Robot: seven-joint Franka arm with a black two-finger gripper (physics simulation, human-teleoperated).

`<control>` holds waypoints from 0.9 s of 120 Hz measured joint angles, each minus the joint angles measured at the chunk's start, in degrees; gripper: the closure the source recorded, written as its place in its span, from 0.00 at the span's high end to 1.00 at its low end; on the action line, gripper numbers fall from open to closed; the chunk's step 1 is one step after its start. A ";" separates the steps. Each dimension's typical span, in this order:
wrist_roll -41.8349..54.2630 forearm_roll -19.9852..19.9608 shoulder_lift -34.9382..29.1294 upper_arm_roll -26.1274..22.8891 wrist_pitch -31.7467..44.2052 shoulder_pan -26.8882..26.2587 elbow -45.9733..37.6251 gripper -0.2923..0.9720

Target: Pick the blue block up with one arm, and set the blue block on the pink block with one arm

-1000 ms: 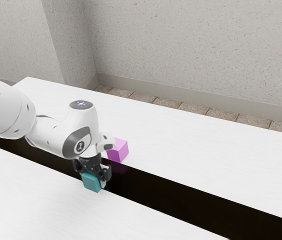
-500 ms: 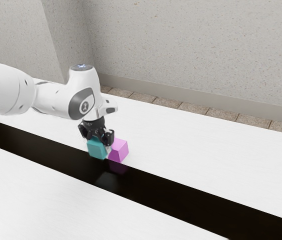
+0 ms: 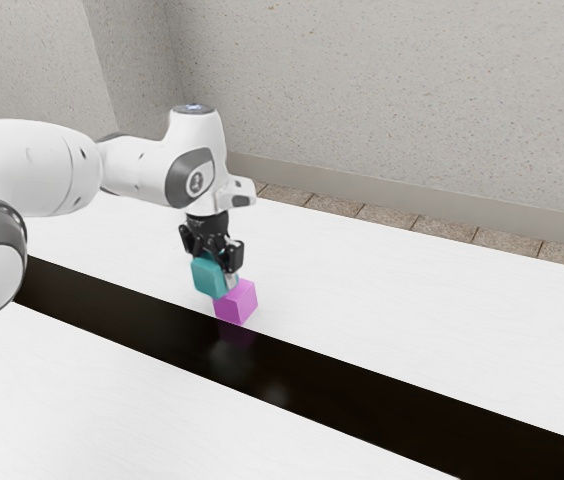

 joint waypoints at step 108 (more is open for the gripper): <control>6.54 4.62 -8.84 1.90 -9.95 -5.59 4.91 0.75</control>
